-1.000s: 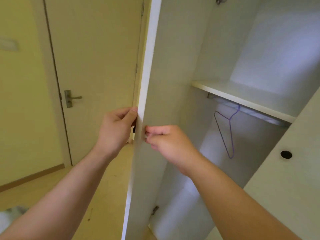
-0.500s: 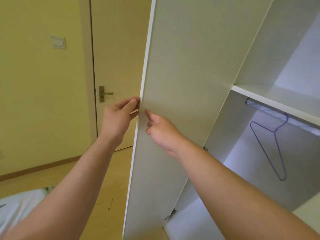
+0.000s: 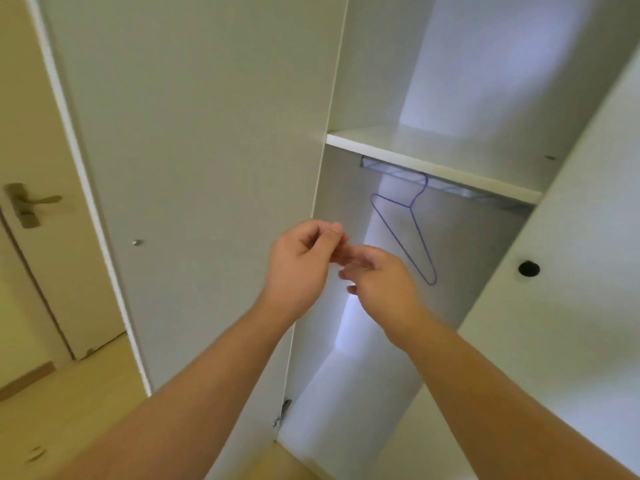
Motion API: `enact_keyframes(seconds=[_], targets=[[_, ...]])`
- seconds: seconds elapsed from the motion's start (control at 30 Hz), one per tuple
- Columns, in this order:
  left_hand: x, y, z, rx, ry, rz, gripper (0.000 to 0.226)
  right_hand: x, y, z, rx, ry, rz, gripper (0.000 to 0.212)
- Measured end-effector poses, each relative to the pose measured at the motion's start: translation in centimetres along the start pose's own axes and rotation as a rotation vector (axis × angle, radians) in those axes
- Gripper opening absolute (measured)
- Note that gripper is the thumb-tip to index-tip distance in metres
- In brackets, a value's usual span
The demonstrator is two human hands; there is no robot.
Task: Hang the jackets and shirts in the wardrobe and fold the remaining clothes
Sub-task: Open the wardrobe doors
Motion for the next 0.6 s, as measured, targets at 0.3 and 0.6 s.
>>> enact_keyframes(seconds=[0.3,0.6], targets=[[1.9,-19.2,-10.0,-0.048,0.244,-0.451,0.026,-5.5,16.0,11.3,0.017,-0.358,0.578,0.015],[1.8,-28.3,-14.4,-0.064,0.360,-0.503,0.024,-9.5,20.7,14.3,0.124,-0.422,0.696,0.011]])
Point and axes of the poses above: each hand's wrist, its own x-axis towards the middle knuckle, its own y-axis out of the back of the hand, z = x × y, the point moved 6 cm from there along x, towards the middle knuckle, and after that the axes turned 13 degrees about -x, right-handed, at the moved point
